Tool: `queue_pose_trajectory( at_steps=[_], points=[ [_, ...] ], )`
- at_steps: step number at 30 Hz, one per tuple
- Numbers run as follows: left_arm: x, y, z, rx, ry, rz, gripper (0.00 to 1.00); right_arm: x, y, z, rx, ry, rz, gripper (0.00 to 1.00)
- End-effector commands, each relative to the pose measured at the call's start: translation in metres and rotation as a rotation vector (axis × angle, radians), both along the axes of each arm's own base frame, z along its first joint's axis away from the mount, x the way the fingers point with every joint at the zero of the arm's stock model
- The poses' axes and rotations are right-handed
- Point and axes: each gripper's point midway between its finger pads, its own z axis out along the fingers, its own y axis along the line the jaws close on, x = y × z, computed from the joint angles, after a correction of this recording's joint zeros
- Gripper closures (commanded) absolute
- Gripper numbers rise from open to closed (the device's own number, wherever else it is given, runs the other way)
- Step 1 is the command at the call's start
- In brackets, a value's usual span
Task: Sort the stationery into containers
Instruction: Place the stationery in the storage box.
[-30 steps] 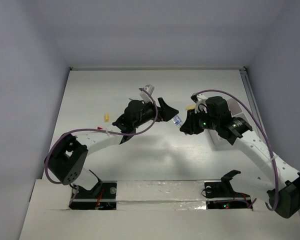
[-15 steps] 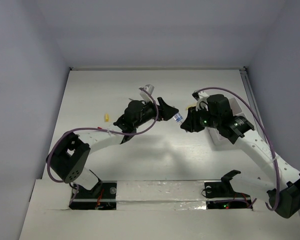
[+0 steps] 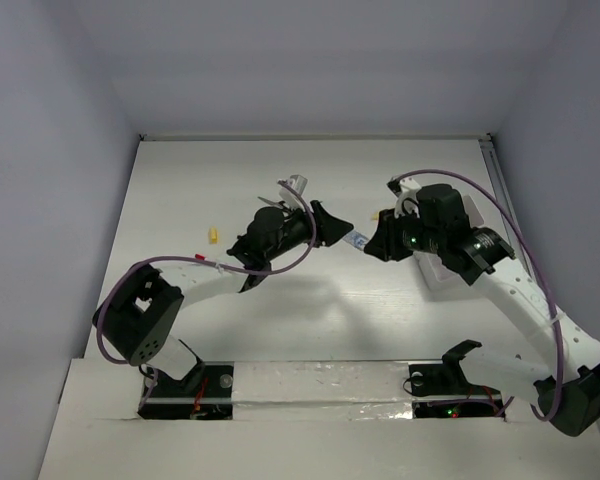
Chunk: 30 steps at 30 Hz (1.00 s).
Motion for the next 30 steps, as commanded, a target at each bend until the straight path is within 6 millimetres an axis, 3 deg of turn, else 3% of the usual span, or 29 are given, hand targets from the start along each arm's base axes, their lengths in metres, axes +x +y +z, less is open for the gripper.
queue_pose_trajectory(
  at_steps=[1,9,18,21,22,24,25,27,28,30],
  points=[
    [-0.008,-0.001,0.004,-0.027,-0.027,-0.028,0.52,0.013,0.007,0.039,0.044,-0.118,0.001,1.0],
    [-0.018,0.004,-0.006,-0.03,-0.005,-0.048,0.53,0.026,0.011,0.048,0.048,-0.143,-0.013,1.0],
    [-0.02,0.011,0.003,-0.03,-0.035,-0.026,0.49,0.038,0.004,0.044,0.001,-0.138,-0.07,1.0],
    [-0.013,0.035,0.025,-0.045,-0.095,0.104,0.23,0.044,-0.006,0.041,-0.049,-0.138,-0.124,1.0],
    [-0.017,0.046,0.048,-0.074,-0.142,0.136,0.19,0.046,-0.009,0.041,-0.06,-0.142,-0.143,1.0],
    [-0.01,0.066,0.061,-0.047,-0.19,0.237,0.15,0.05,-0.017,0.04,-0.09,-0.146,-0.185,1.0],
    [-0.017,0.077,0.073,-0.048,-0.205,0.257,0.12,0.052,-0.021,0.04,-0.104,-0.146,-0.203,1.0],
    [-0.02,0.094,0.081,-0.046,-0.222,0.312,0.09,0.063,-0.043,0.037,-0.161,-0.151,-0.302,1.0],
    [-0.03,0.104,0.095,-0.073,-0.245,0.316,0.09,0.068,-0.05,0.033,-0.185,-0.141,-0.33,1.0],
    [-0.044,0.11,0.097,-0.09,-0.249,0.3,0.07,0.077,-0.071,0.028,-0.242,-0.129,-0.413,1.0]
  ],
)
